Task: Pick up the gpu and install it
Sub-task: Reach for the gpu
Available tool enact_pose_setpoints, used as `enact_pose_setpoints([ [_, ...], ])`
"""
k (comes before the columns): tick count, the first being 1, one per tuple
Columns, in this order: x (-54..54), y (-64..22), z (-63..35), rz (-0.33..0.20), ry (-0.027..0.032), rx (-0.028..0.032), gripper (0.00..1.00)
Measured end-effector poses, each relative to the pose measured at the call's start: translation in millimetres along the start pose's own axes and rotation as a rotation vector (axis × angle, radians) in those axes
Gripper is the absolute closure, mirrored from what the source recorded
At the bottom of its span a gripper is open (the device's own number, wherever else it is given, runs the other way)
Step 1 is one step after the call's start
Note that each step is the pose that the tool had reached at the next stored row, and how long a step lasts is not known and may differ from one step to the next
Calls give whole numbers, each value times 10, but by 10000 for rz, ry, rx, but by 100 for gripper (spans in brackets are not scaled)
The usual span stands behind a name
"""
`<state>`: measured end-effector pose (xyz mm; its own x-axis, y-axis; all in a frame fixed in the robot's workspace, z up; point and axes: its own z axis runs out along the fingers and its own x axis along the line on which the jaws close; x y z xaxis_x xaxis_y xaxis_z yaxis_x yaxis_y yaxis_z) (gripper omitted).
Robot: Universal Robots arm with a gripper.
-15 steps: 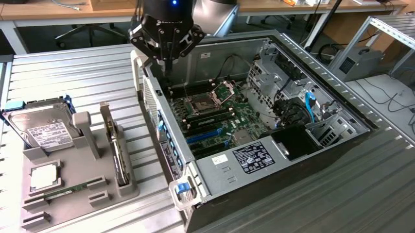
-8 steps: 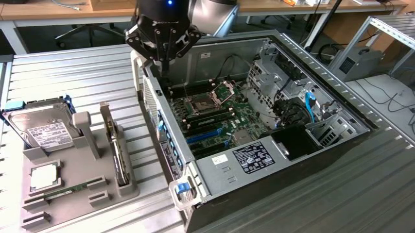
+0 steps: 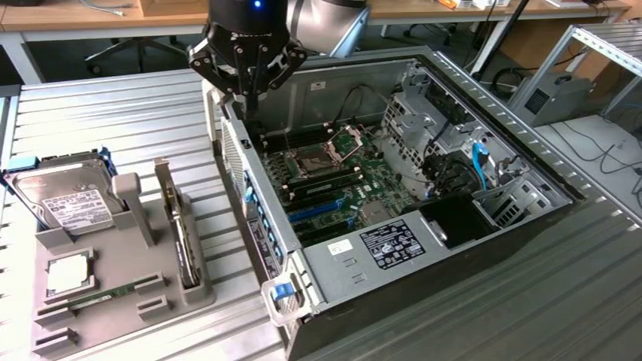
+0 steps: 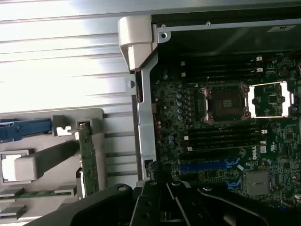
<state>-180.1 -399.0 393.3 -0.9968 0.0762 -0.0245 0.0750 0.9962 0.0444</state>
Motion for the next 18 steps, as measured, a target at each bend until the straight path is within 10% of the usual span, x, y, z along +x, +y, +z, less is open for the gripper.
enact_pose_setpoints([
  [18, 187, -14, -5, 0, 1, 0, 89],
])
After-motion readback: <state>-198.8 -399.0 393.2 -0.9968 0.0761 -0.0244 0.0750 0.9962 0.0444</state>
